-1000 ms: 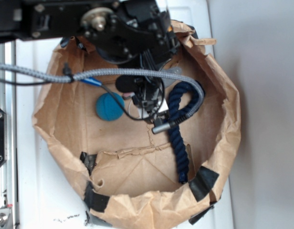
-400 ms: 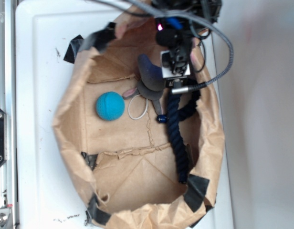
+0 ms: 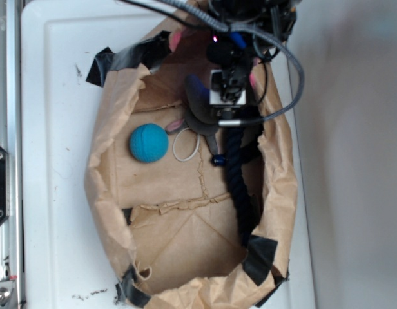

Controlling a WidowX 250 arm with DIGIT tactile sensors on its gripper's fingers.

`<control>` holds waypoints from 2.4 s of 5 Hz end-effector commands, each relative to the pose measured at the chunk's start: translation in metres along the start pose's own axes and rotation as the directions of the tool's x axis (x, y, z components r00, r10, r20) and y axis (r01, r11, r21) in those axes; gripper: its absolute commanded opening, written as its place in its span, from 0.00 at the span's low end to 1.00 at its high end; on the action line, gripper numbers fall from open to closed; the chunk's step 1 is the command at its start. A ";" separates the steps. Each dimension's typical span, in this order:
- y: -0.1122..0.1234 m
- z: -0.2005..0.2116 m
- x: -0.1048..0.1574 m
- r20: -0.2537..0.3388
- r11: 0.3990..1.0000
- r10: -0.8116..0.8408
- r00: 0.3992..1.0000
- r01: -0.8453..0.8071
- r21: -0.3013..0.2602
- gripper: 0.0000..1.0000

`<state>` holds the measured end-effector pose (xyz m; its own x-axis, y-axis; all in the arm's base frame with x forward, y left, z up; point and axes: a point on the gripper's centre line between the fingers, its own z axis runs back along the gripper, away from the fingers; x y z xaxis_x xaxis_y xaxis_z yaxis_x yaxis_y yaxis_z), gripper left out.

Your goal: Grab the gray animal.

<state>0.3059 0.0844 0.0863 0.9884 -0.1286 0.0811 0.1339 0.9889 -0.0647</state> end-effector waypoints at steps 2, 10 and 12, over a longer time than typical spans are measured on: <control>-0.012 0.055 -0.034 -0.003 0.989 -0.107 0.994 0.106 -0.103 1.00; -0.023 -0.036 -0.010 0.138 0.981 -0.170 0.976 0.181 -0.070 1.00; -0.029 -0.059 0.004 0.168 0.989 -0.134 0.977 0.143 -0.038 0.00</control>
<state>0.2996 0.0528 0.0259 0.9474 -0.2258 0.2266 0.2546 0.9611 -0.1068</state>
